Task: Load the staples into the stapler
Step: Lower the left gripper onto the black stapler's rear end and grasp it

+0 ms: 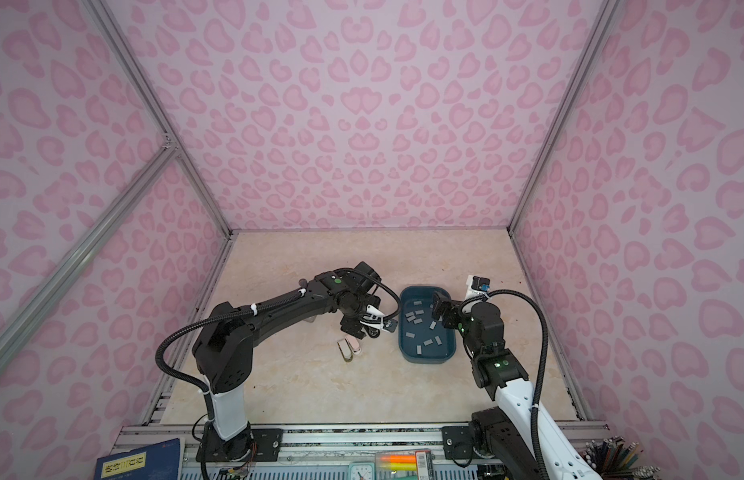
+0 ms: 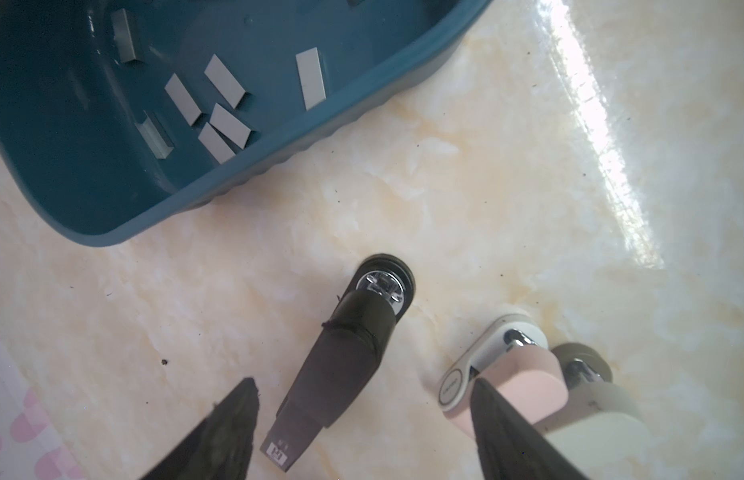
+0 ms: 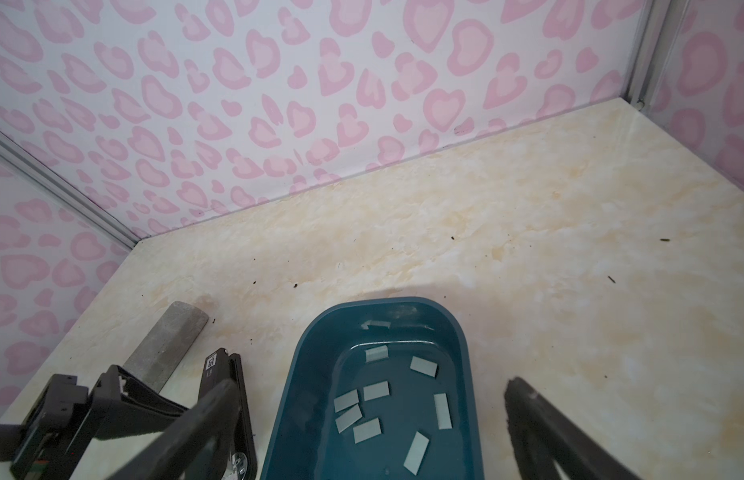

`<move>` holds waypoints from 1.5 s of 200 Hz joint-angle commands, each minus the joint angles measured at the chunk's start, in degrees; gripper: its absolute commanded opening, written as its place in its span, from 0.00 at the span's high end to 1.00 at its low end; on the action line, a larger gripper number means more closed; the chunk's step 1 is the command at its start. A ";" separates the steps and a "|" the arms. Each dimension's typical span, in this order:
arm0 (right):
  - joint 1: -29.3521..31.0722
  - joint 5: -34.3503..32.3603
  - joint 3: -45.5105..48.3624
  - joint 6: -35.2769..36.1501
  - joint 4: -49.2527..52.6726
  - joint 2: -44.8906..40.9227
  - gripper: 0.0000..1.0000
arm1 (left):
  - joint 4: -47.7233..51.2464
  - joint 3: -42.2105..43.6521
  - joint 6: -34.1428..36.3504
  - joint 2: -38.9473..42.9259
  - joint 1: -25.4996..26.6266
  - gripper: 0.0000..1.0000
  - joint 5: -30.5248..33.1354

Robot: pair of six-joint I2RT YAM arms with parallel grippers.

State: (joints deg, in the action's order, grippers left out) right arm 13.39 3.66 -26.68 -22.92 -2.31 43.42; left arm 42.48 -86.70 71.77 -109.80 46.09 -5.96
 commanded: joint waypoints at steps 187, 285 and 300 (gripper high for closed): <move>0.06 0.47 0.39 -0.73 -1.73 0.52 0.00 | 0.41 -3.66 0.25 -8.54 0.66 0.47 8.68; 0.14 0.62 0.40 -0.81 -2.18 1.69 0.00 | 1.11 -4.00 0.94 -9.51 0.66 0.63 8.92; 0.06 0.56 0.48 -0.77 -2.18 1.67 0.00 | 0.57 -4.56 0.28 -9.50 0.54 0.73 9.61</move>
State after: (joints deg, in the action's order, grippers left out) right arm 13.41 4.12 -26.57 -23.38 -2.87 45.01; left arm 41.93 -90.19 72.47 -118.72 46.76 3.31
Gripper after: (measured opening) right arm 0.997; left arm 0.324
